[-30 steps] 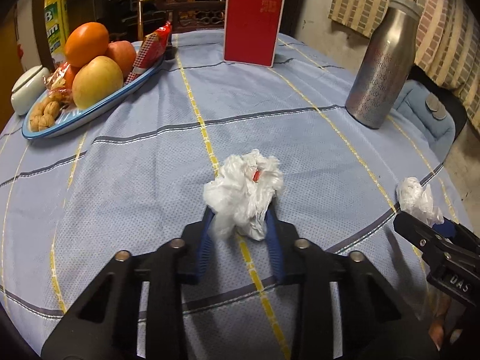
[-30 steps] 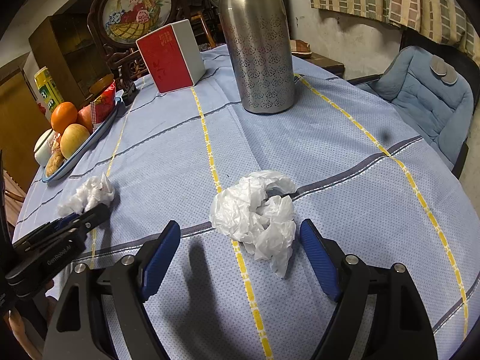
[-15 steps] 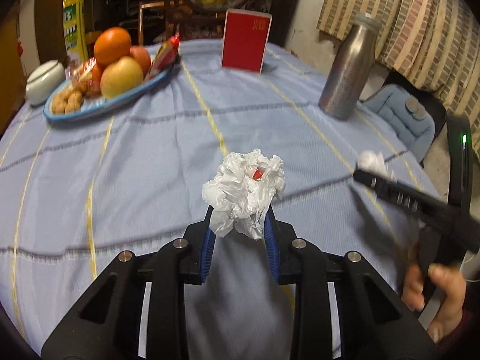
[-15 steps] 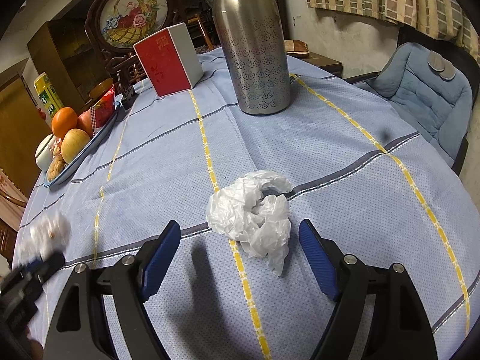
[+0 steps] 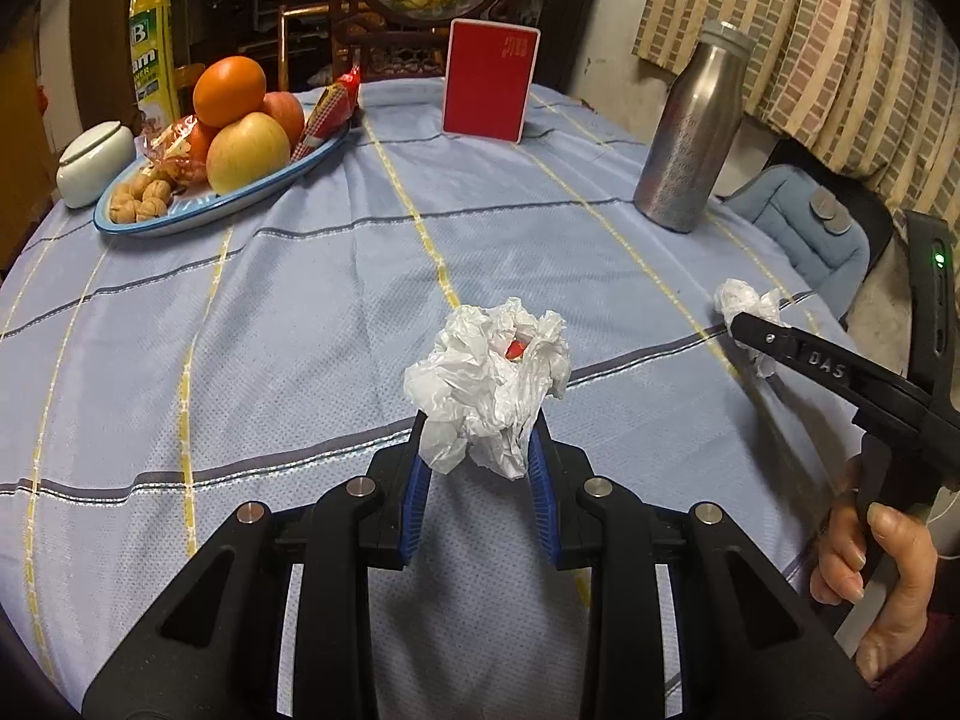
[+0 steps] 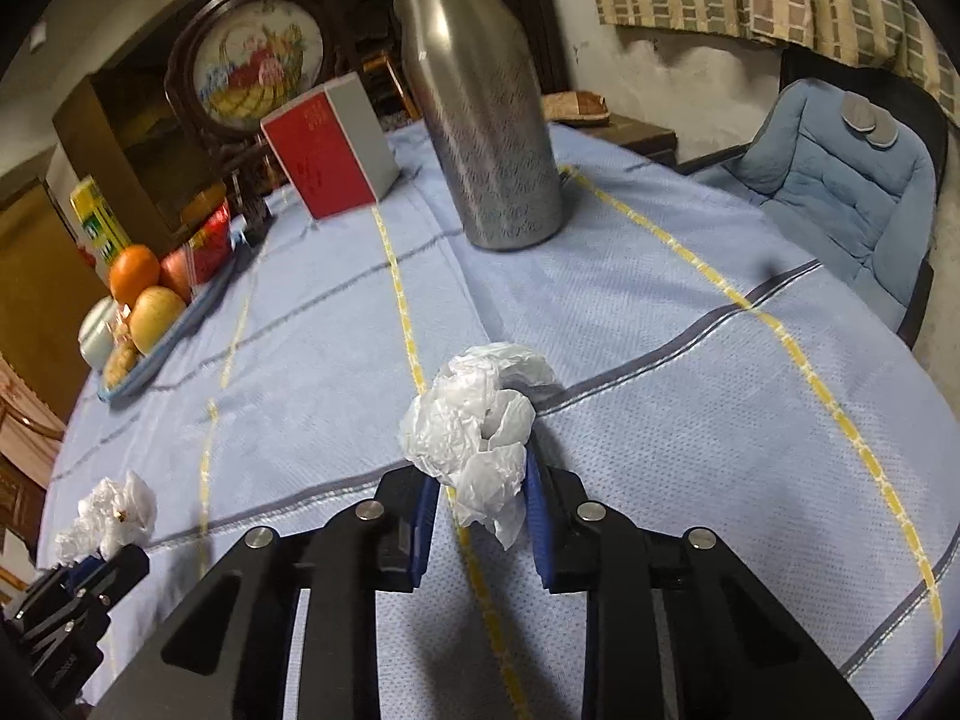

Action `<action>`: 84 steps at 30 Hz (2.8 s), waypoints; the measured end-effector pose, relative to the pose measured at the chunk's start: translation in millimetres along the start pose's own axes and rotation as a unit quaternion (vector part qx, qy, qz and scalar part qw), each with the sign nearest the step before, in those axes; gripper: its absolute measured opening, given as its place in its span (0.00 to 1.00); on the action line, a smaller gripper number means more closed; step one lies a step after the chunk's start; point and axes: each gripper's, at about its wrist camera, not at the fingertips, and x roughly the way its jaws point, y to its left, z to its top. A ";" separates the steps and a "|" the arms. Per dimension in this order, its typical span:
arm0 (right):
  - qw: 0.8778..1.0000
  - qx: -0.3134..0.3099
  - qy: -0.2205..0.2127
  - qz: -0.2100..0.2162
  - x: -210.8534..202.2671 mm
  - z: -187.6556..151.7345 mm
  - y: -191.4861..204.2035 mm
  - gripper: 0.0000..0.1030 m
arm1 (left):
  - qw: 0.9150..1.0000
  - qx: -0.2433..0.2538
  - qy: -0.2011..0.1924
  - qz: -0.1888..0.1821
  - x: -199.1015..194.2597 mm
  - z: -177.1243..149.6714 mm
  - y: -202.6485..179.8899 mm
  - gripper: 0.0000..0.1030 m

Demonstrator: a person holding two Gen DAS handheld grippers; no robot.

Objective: Collect trash
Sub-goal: 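Carry both tissues to the red wastebasket and open both tools over it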

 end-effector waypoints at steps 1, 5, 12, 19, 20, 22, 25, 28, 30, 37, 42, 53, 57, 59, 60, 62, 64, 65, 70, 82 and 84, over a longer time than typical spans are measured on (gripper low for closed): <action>1.000 0.004 -0.008 0.008 -5.8 -0.6 -1.4 0.26 | 1.000 0.000 -0.005 0.002 -2.8 0.0 -0.4 0.30; 0.998 0.029 -0.031 0.055 -35.3 -10.7 -12.3 0.26 | 1.000 -0.001 -0.022 0.001 -15.5 -1.9 -2.1 0.30; 0.994 0.040 -0.055 0.084 -99.0 -55.1 -37.1 0.26 | 0.999 0.014 -0.041 -0.015 -43.3 -21.3 -14.1 0.30; 0.992 0.049 -0.094 0.073 -180.7 -95.7 -81.6 0.26 | 0.996 0.007 -0.077 -0.042 -79.0 -53.6 -19.1 0.30; 0.992 0.050 -0.101 0.063 -194.6 -102.4 -90.4 0.26 | 0.996 0.002 -0.075 -0.049 -80.6 -58.0 -19.4 0.30; 0.991 0.051 -0.111 0.046 -214.8 -112.8 -106.4 0.26 | 0.996 -0.004 -0.068 -0.062 -84.0 -67.5 -22.5 0.30; 0.991 0.052 -0.120 0.018 -241.1 -131.2 -132.5 0.27 | 0.995 -0.002 -0.069 -0.068 -92.4 -76.5 -30.6 0.30; 0.991 0.054 -0.118 -0.019 -256.7 -151.3 -158.6 0.28 | 0.994 0.007 -0.081 -0.069 -104.7 -84.9 -42.7 0.30; 0.991 0.059 -0.111 -0.037 -263.6 -164.6 -175.1 0.28 | 0.993 0.016 -0.082 -0.079 -110.0 -90.6 -54.6 0.30; 0.985 0.101 -0.073 -0.123 -273.4 -217.6 -247.8 0.29 | 0.987 0.078 -0.076 -0.116 -116.2 -104.3 -110.7 0.30; 0.978 0.141 -0.028 -0.155 -257.5 -246.6 -290.1 0.29 | 0.978 0.129 -0.060 -0.151 -112.4 -115.4 -162.1 0.30; 0.966 0.157 0.023 -0.205 -242.1 -268.4 -324.6 0.59 | 0.943 0.254 -0.001 -0.216 -87.5 -156.7 -278.9 0.30; 0.964 0.159 0.003 -0.211 -265.0 -268.9 -326.3 0.64 | 0.927 0.293 0.016 -0.232 -80.6 -176.3 -315.3 0.30; 0.963 0.166 -0.010 -0.210 -278.3 -272.3 -328.7 0.67 | 0.921 0.308 0.024 -0.239 -77.4 -184.1 -330.8 0.30; 0.963 0.169 -0.013 -0.211 -281.1 -270.3 -330.5 0.69 | 0.916 0.318 0.029 -0.244 -75.2 -189.2 -340.6 0.30; 0.961 0.178 -0.022 -0.210 -289.8 -274.1 -334.1 0.70 | 0.909 0.331 0.036 -0.251 -71.5 -195.6 -355.8 0.30; 0.960 0.187 -0.028 -0.208 -295.9 -274.9 -337.0 0.70 | 0.903 0.342 0.043 -0.258 -66.8 -202.5 -370.3 0.30; 0.959 0.191 -0.031 -0.208 -298.4 -276.1 -339.1 0.70 | 0.900 0.347 0.048 -0.262 -63.9 -206.1 -378.7 0.30; 0.954 0.215 -0.051 -0.202 -310.2 -280.8 -351.9 0.70 | 0.885 0.369 0.068 -0.277 -49.1 -222.4 -413.6 0.30; 0.948 0.231 -0.063 -0.208 -316.4 -287.2 -367.4 0.70 | 0.858 0.410 0.151 -0.269 9.8 -278.6 -458.7 0.42; 0.949 0.231 -0.063 -0.207 -315.6 -287.3 -367.5 0.70 | 0.858 0.414 0.157 -0.262 14.1 -283.4 -456.9 0.52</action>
